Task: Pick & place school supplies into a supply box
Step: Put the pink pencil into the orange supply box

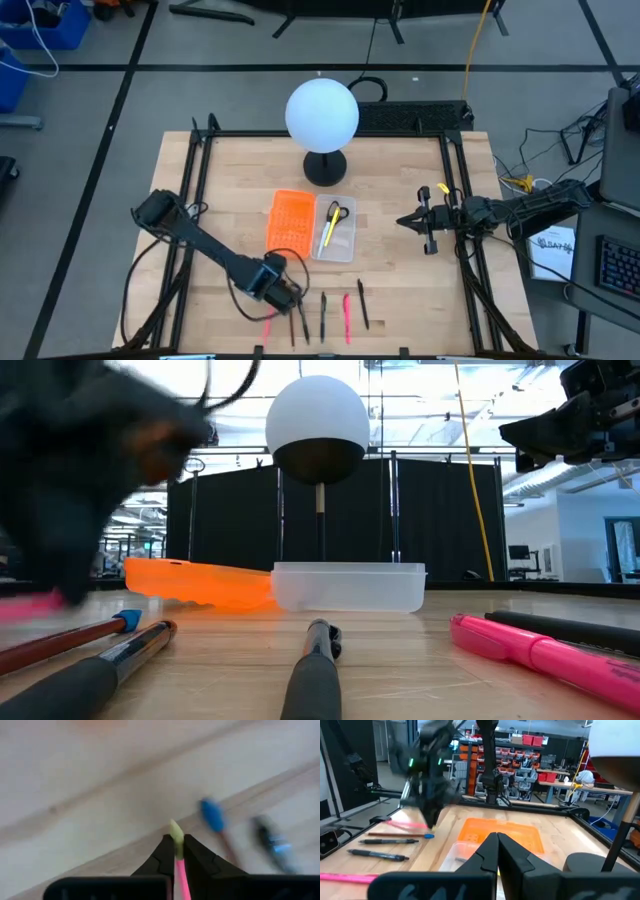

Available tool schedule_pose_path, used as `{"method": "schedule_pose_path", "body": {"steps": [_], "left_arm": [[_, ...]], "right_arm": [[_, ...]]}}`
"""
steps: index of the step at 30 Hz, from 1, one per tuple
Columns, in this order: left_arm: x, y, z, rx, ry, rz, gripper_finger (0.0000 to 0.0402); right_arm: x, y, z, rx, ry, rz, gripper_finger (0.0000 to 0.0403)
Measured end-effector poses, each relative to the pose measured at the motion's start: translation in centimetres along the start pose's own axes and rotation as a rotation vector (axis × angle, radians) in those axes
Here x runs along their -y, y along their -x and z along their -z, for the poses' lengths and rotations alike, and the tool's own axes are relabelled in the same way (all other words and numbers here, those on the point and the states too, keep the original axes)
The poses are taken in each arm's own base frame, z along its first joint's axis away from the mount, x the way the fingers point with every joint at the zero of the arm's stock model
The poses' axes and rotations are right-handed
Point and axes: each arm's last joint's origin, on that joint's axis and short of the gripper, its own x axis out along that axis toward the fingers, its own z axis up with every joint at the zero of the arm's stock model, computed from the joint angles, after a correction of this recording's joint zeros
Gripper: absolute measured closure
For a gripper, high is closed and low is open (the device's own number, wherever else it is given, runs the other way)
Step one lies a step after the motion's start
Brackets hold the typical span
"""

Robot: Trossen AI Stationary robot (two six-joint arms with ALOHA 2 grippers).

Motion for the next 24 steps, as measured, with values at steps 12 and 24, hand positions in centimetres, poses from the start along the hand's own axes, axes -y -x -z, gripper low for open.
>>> {"method": "schedule_pose_path", "body": {"steps": [12,24], "left_arm": [[3.9,12.8,-7.3,0.189,-0.13,0.247,0.0384],[3.2,12.2,-21.9,0.31,-0.077,0.319,0.0384]], "right_arm": [[0.0,0.0,0.1,-0.011,0.001,-0.001,0.0403],[0.0,0.0,0.1,-0.01,0.003,-0.001,0.0403]]}}
